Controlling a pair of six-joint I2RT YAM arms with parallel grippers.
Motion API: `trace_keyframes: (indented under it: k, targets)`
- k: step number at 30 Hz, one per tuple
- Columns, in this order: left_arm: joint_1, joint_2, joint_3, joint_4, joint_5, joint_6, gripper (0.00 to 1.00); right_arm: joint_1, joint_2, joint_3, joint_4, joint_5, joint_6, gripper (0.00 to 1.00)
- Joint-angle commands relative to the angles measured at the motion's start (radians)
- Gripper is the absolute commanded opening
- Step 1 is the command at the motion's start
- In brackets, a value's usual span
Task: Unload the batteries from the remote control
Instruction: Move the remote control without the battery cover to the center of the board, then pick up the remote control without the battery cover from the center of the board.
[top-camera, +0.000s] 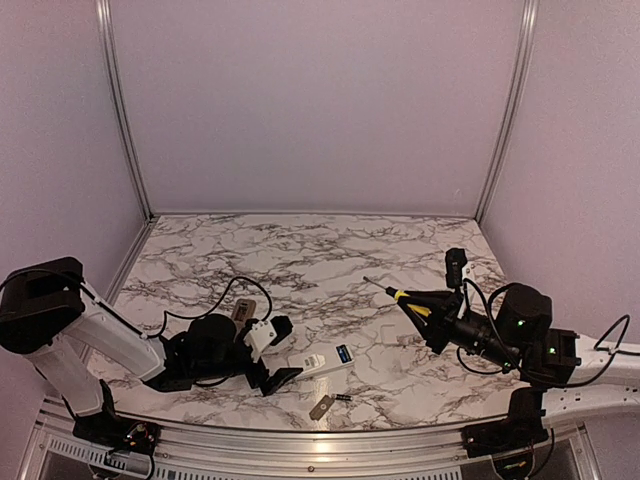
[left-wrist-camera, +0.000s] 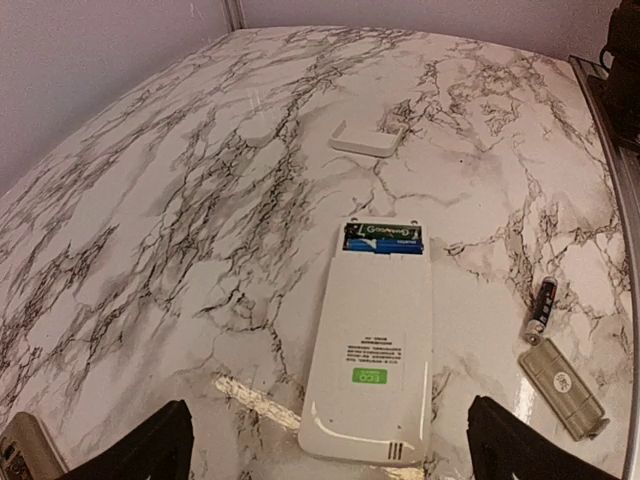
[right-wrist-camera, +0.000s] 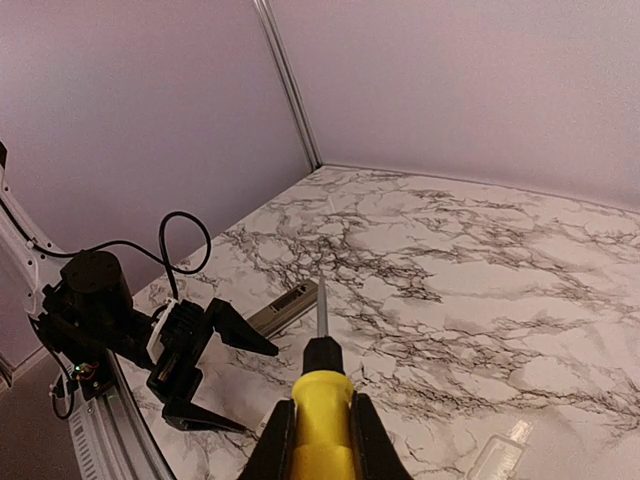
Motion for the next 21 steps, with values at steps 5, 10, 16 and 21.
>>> trace_keyframes:
  k: [5, 10, 16, 21]
  targets:
    - [0.001, -0.012, 0.036, -0.089, 0.094, 0.035, 0.98, 0.005, 0.013, -0.002, 0.004, 0.016, 0.008, 0.0]
    - [0.001, 0.016, 0.037, -0.107, 0.168, 0.066, 0.93, 0.005, 0.02, 0.002, -0.001, 0.008, 0.014, 0.0]
    - [0.001, 0.097, 0.057, -0.062, 0.189, 0.065, 0.9, 0.005, 0.012, -0.007, 0.003, 0.011, 0.016, 0.0]
    - [0.0, 0.151, 0.09, -0.053, 0.212, 0.064, 0.88, 0.005, 0.022, -0.001, -0.005, 0.012, 0.012, 0.0]
